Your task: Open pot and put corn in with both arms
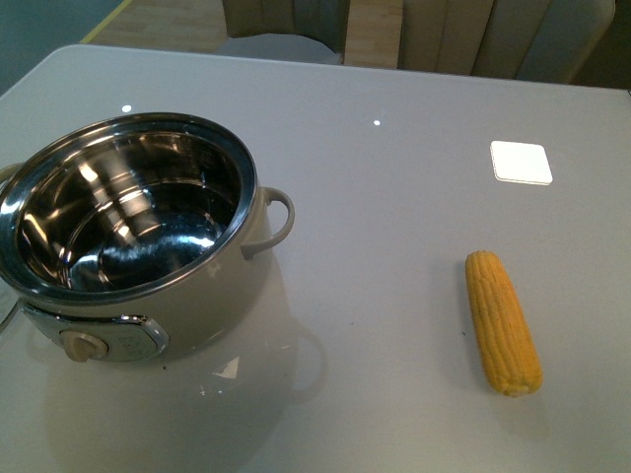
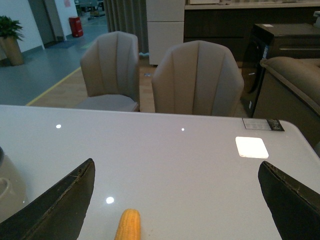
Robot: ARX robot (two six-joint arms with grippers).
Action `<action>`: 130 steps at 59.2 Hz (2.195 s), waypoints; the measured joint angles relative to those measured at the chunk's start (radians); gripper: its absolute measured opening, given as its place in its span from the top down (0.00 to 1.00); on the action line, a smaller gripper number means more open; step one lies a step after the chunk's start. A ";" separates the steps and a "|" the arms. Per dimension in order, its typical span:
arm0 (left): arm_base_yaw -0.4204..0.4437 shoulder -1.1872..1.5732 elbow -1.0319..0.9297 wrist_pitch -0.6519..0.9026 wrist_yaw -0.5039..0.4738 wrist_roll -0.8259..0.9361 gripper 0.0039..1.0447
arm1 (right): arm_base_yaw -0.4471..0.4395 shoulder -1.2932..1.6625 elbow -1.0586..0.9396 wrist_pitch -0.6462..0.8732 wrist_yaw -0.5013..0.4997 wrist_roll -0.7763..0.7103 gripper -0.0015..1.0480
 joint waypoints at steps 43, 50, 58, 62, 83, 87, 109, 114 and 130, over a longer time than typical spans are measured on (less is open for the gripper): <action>0.000 -0.005 0.000 -0.004 0.000 0.000 0.10 | 0.034 0.420 0.185 -0.443 0.037 0.260 0.08; 0.000 -0.005 0.000 -0.004 0.000 0.000 0.07 | 0.076 0.596 0.185 -0.322 0.082 0.304 0.08; 0.000 -0.005 0.000 -0.004 0.000 0.000 0.06 | 0.134 0.845 0.195 -0.112 0.113 0.336 0.08; 0.000 -0.005 0.000 -0.004 0.000 0.000 0.06 | 0.165 0.973 0.205 -0.015 0.125 0.340 0.08; 0.000 -0.005 0.000 -0.004 0.000 0.000 0.06 | 0.272 1.559 0.341 0.299 0.117 0.235 0.08; 0.000 -0.005 0.000 -0.004 0.000 0.000 0.06 | 0.271 1.644 0.371 0.320 0.106 0.223 0.08; 0.000 -0.005 0.000 -0.004 0.000 0.000 0.06 | 0.253 2.010 0.554 0.351 0.065 0.205 0.08; 0.000 -0.005 0.000 -0.004 0.000 0.000 0.06 | 0.250 2.052 0.584 0.352 0.058 0.205 0.08; 0.000 -0.005 0.000 -0.004 0.000 0.000 0.06 | 0.245 2.153 0.652 0.349 0.061 0.205 0.28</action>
